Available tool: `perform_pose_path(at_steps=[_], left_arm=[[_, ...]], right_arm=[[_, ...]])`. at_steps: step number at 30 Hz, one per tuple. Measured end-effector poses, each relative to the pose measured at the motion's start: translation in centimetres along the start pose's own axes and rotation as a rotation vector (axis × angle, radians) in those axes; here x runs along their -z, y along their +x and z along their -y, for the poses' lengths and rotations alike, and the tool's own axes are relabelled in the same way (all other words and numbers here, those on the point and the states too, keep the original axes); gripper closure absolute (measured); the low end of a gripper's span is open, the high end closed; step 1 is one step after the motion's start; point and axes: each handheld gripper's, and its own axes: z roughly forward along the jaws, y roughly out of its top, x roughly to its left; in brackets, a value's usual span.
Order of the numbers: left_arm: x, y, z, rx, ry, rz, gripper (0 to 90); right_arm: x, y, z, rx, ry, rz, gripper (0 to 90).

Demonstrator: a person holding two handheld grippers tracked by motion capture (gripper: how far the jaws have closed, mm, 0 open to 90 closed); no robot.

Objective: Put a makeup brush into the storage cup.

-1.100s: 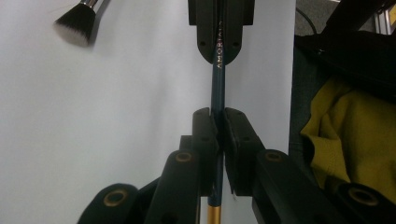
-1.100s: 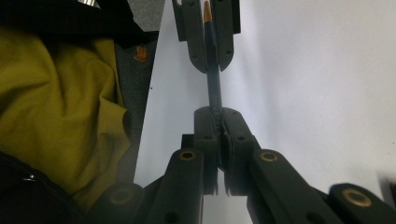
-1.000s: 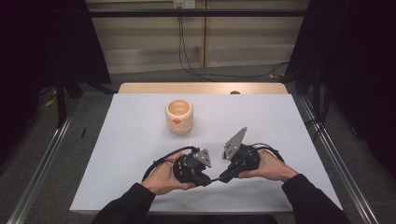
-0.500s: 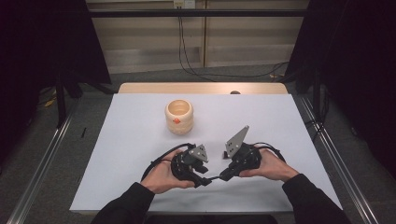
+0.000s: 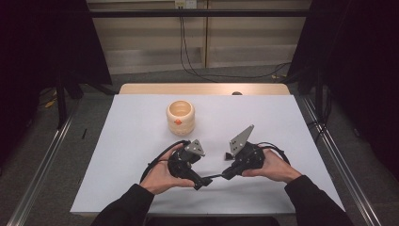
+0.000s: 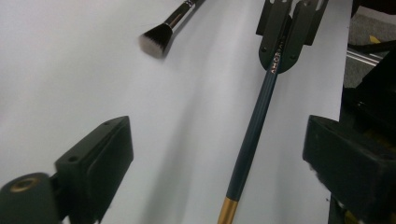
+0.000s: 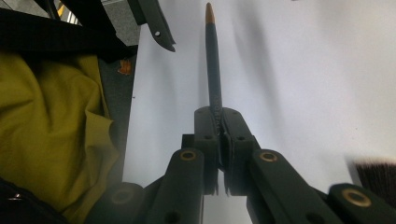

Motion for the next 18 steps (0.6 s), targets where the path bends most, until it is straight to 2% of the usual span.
perform_pose_path(at_steps=[1, 2, 3, 5, 6, 7, 8, 10, 11, 12, 13, 14, 15, 16, 18], left_arm=[[0.0, -0.1, 0.0, 0.023, -0.021, -0.001, 4.7], [0.2, 0.0, 0.1, -0.002, -0.022, -0.001, 4.4], [0.2, -0.1, 0.1, 0.005, -0.041, 0.004, 4.4], [0.3, -0.1, 0.2, 0.007, -0.042, 0.003, 4.3], [0.5, 0.0, 0.3, -0.013, -0.043, -0.005, 4.2], [0.4, -0.1, 0.4, 0.008, -0.07, -0.008, 4.1], [0.5, 0.1, 0.4, 0.0, -0.065, -0.013, 4.1], [0.7, 0.1, 0.5, 0.025, -0.074, -0.039, 3.9], [0.7, 0.2, 0.7, 0.033, -0.088, -0.037, 3.9], [0.7, 0.1, 0.8, 0.069, -0.112, -0.047, 4.2], [0.7, 0.1, 0.8, 0.069, -0.112, -0.047, 4.2], [0.7, 0.1, 1.0, 0.082, -0.134, -0.051, 4.2], [0.9, 0.1, 1.1, 0.08, -0.132, -0.067, 4.3], [1.0, 0.2, 1.3, 0.082, -0.147, -0.066, 4.3], [1.0, 0.1, 1.5, 0.081, -0.144, -0.09, 4.3]], right_arm=[[0.1, 0.0, 0.0, -0.008, 0.001, 0.002, 86.2], [0.1, 0.0, 0.1, -0.007, -0.004, 0.008, 86.2], [0.1, 0.0, 0.2, -0.012, -0.007, 0.003, 86.2], [0.0, 0.0, 0.2, -0.014, -0.006, 0.005, 86.2], [0.2, 0.0, 0.3, -0.022, -0.011, 0.013, 86.2], [0.2, 0.0, 0.3, -0.023, -0.014, 0.018, 86.2], [0.4, 0.0, 0.4, -0.028, -0.02, 0.024, 86.2], [0.6, 0.1, 0.5, -0.03, -0.033, 0.032, 86.2], [0.7, 0.1, 0.5, -0.035, -0.038, 0.037, 86.2], [0.8, 0.1, 0.7, -0.034, -0.045, 0.031, 86.2], [0.8, 0.1, 0.7, -0.034, -0.045, 0.031, 86.2], [0.9, 0.1, 0.9, -0.045, -0.047, 0.054, 86.2], [0.9, 0.0, 1.3, -0.063, -0.052, 0.069, 86.2], [0.9, 0.0, 1.3, -0.063, -0.052, 0.069, 86.2], [0.9, 0.0, 1.7, -0.074, -0.057, 0.061, 86.2]])
